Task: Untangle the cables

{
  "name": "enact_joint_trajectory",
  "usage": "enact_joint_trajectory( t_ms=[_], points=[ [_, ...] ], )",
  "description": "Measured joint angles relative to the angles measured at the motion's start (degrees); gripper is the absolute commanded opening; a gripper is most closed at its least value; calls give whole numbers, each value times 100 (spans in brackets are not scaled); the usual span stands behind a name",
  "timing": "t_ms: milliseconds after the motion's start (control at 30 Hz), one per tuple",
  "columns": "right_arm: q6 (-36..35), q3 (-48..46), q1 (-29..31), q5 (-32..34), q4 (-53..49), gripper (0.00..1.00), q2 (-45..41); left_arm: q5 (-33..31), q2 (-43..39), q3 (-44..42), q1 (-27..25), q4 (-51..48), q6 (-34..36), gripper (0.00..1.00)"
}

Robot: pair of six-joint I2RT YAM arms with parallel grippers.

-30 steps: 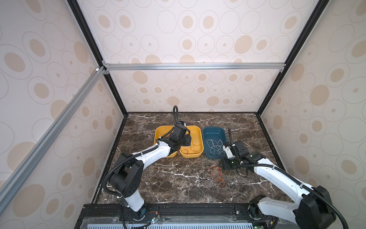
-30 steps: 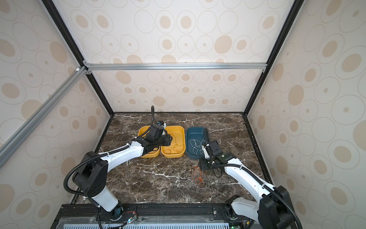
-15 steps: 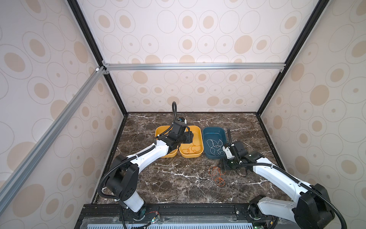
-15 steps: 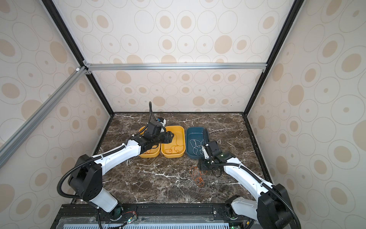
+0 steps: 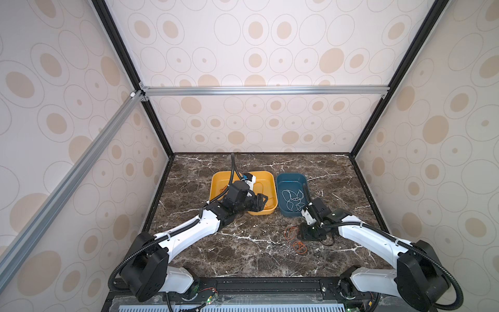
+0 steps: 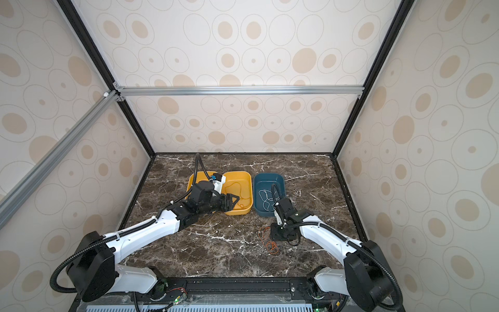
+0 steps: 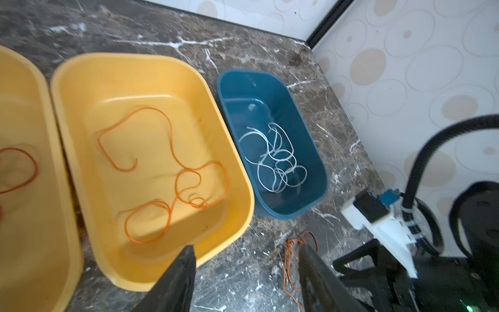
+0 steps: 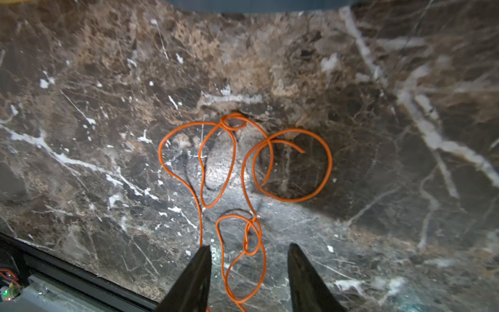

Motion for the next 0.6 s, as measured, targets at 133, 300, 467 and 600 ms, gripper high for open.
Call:
enact_joint_trajectory(
  t_ms=[133, 300, 467, 600],
  points=[
    [170, -20, 7, 101, 315, 37, 236, 109, -66, -267, -229, 151, -68, 61],
    [267, -15, 15, 164, 730, 19, 737, 186, -203, -634, -291, 278, -192, 61],
    [142, 146, 74, 260, 973, 0, 1137, 190, -269, -769, -293, 354, -269, 60],
    [-85, 138, 323, 151, 1029, 0, 1025, 229, -278, -872, -293, 466, -310, 61]
  ],
)
